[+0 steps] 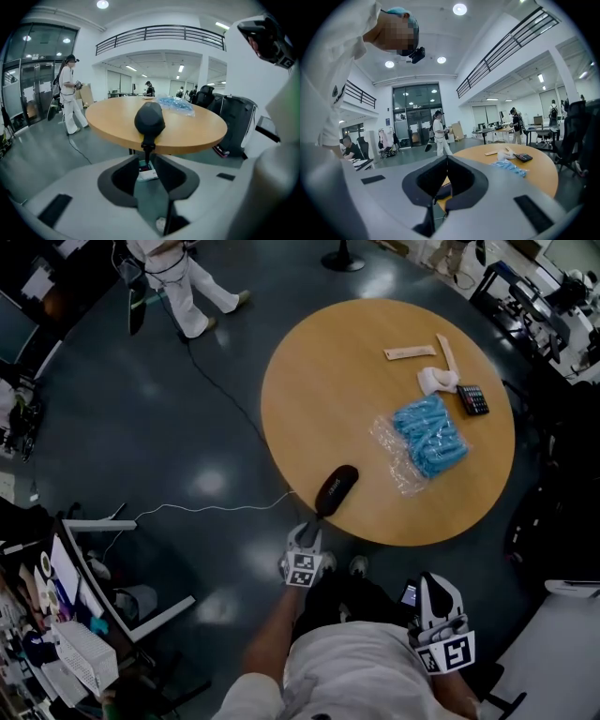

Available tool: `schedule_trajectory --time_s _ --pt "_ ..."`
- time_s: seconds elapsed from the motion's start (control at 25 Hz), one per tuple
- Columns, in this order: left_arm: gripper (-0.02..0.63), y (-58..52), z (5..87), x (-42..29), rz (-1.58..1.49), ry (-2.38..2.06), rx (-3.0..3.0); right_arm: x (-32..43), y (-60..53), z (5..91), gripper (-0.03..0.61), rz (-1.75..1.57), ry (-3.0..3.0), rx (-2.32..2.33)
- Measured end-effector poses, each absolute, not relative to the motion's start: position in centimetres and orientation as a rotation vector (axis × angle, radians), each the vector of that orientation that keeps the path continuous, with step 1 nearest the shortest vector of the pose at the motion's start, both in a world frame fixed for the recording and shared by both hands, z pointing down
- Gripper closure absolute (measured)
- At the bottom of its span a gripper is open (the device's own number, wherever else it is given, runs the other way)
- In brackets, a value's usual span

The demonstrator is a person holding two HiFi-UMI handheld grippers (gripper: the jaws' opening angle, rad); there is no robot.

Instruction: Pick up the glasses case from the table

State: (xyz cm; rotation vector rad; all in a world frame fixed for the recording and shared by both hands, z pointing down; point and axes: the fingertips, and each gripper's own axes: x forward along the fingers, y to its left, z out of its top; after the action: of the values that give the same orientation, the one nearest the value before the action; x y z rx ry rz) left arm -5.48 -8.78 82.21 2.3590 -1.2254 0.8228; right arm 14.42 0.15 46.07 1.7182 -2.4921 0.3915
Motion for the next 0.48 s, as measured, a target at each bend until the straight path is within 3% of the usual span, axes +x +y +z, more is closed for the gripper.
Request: schedule_trajectory --time_s 0.48 --pt "0.491 -9.7 85.2 -4.2 0.861 -1.138 2.350 13.8 -0.3 47.4 0.562 0.437 -2.458 1.692"
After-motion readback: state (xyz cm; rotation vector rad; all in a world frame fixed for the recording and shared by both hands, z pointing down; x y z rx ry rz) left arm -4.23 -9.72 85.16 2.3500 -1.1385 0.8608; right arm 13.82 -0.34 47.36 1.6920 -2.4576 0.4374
